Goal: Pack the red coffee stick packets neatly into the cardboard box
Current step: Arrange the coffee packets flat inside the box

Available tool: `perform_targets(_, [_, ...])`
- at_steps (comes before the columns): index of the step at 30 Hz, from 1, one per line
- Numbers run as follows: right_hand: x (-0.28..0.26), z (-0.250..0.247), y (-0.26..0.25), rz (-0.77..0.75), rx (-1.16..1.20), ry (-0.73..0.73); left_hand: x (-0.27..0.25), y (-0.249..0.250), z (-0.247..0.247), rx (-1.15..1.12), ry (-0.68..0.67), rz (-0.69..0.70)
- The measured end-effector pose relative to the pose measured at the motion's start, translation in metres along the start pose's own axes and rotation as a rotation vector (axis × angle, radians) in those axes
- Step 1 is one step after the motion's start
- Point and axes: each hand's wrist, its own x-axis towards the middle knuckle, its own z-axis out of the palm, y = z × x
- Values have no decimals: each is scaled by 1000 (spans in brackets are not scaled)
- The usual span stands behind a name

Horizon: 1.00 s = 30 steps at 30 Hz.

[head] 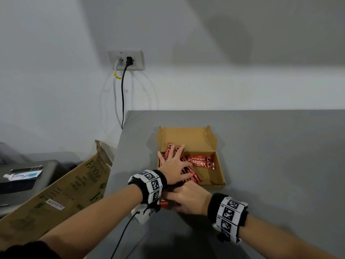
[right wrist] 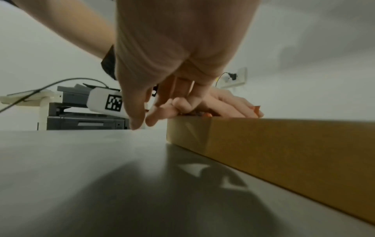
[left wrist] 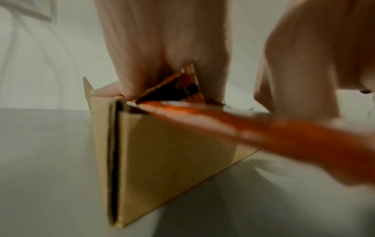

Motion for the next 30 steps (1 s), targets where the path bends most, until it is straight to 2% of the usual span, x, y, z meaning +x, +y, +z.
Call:
perform_targets(2, [8, 5, 2, 93, -94, -64, 0, 0, 0, 5, -1, -1])
perform_targets(3, [11, 5, 2, 99, -111, -41, 0, 0, 0, 11, -3, -1])
perform_targets(5, [9, -1, -1, 32, -67, 39, 0, 0, -1, 22, -2, 0])
perform_targets(7, [-1, 0, -1, -108, 6, 170, 0, 1, 0, 14, -5, -1])
perform_targets(9, [-14, -3, 0, -180, 21, 306, 1, 1, -1, 23, -15, -3])
perform_targets(12, [-31, -11, 21, -73, 70, 546, 0, 1, -1, -20, -17, -2])
perform_targets(14, [-37, -22, 37, 93, 90, 612, -1, 1, 0, -52, 4, 2])
perform_targets(15, [-37, -27, 44, 210, 78, 601, -1, 0, 1, -39, 4, -1])
perform_targets(17, [-29, -32, 56, 467, 71, 467, 1, 0, 3, 17, -6, -10])
perform_targets(19, [-21, -30, 66, 607, 166, 356, 2, 0, 3, 49, -5, -9])
perform_targets(21, [-16, -29, 72, 602, 314, 335, 1, 1, 2, 46, 4, -10])
perform_targets(25, [-14, -30, 83, 592, 384, 276, -1, 2, 2, 62, -1, -16])
perform_targets(28, [-17, -33, 87, 631, 549, 352, -1, 2, 1, 78, 0, -16])
perform_targets(30, [-21, -32, 89, 670, 567, 404, -1, 2, 1, 47, 1, -8])
